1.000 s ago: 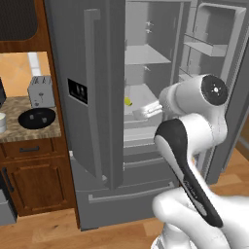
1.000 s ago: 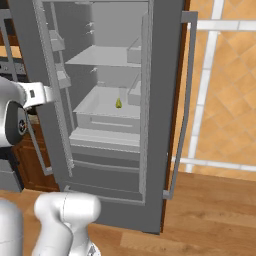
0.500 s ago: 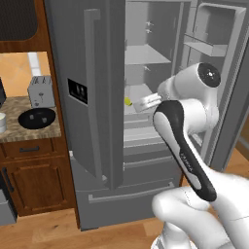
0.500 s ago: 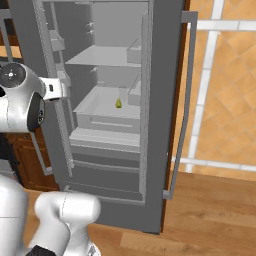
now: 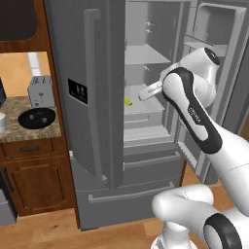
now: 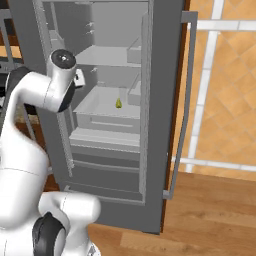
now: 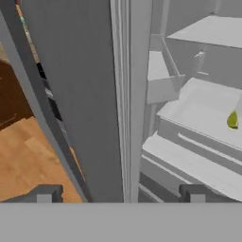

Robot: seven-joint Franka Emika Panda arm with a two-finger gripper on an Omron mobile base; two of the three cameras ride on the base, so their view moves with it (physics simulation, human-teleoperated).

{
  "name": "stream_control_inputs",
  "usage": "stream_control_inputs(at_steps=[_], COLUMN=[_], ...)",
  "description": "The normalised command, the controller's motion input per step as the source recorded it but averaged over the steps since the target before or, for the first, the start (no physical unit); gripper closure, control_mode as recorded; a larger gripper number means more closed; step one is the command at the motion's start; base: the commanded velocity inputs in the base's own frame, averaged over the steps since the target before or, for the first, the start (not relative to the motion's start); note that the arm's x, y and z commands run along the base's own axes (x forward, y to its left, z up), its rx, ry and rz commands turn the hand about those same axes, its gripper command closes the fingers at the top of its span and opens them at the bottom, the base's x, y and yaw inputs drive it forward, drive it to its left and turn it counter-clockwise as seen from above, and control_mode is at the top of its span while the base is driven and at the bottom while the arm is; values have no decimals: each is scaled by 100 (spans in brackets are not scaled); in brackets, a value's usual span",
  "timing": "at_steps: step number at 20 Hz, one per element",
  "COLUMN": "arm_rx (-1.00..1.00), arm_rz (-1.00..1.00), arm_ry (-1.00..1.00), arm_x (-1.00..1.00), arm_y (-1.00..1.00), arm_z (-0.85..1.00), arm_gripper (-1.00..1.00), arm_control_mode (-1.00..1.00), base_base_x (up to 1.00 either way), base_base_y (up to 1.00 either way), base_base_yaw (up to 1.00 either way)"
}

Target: Grab a lemon wedge from the fridge and one ice cube from the ice bowl, and put them in the glass of lemonade.

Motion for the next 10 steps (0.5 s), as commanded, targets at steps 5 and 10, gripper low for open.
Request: stream_control_inputs(at_steps=[5, 10], arm_rx=[6, 3], arm_rz=[26, 29], arm_ry=[-12, -2], arm_x=[14, 42], arm_y=[28, 23], arm_z=[0, 0], arm_gripper=[-100, -100], arm_control_mode=[-100, -100], base_base_x=[0, 0], base_base_y=[0, 0], base_base_yaw=[0, 0])
